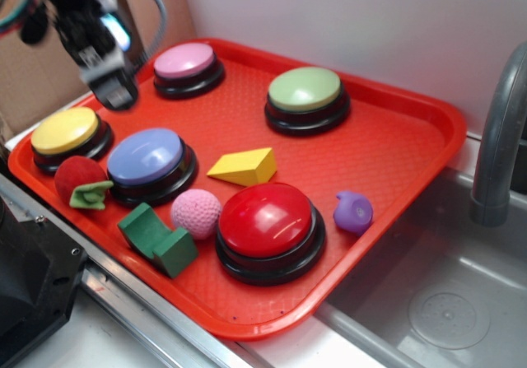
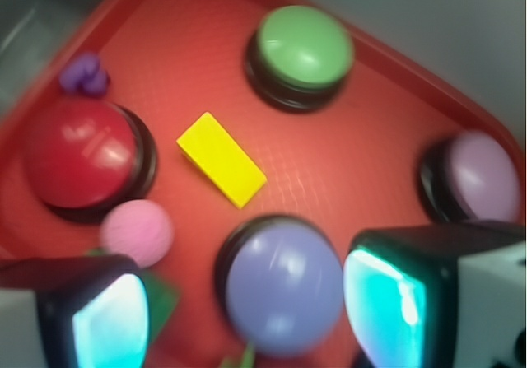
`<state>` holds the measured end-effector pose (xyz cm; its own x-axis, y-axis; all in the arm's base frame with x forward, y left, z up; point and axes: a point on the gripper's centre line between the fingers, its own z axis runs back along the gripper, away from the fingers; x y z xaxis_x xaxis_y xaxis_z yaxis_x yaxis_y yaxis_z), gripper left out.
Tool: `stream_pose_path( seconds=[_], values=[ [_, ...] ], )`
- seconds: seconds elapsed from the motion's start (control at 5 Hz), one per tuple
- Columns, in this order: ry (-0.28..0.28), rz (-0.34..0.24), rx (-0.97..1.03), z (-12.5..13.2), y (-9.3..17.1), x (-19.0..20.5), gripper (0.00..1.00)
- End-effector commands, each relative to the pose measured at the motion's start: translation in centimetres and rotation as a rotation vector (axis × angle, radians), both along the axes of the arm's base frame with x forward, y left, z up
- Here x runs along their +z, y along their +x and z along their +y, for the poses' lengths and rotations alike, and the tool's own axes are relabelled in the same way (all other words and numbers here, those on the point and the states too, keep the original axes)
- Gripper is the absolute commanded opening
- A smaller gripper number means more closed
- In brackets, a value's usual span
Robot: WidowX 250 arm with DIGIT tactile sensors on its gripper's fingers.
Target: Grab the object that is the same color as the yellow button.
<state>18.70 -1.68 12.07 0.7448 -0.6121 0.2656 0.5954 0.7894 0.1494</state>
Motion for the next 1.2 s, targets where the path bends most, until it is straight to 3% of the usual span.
stream_pose_path(
  seconds=[0.0,0.2,0.4,0.8,1.0],
  values=[
    [-0.071,-0.038,-0.426,-0.7,4.0,-5.9,1.0],
    [-0.111,-0.023,-0.59,-2.2,4.9,-8.2,1.0],
    [-0.072,-0.024,-0.625,-3.1,5.7,-10.2,1.0],
    [-0.078,-0.042,-0.705,-4.8,4.0,-10.0,1.0],
    [-0.085,-0.038,-0.726,-5.2,3.6,-10.3,0.88]
  ],
)
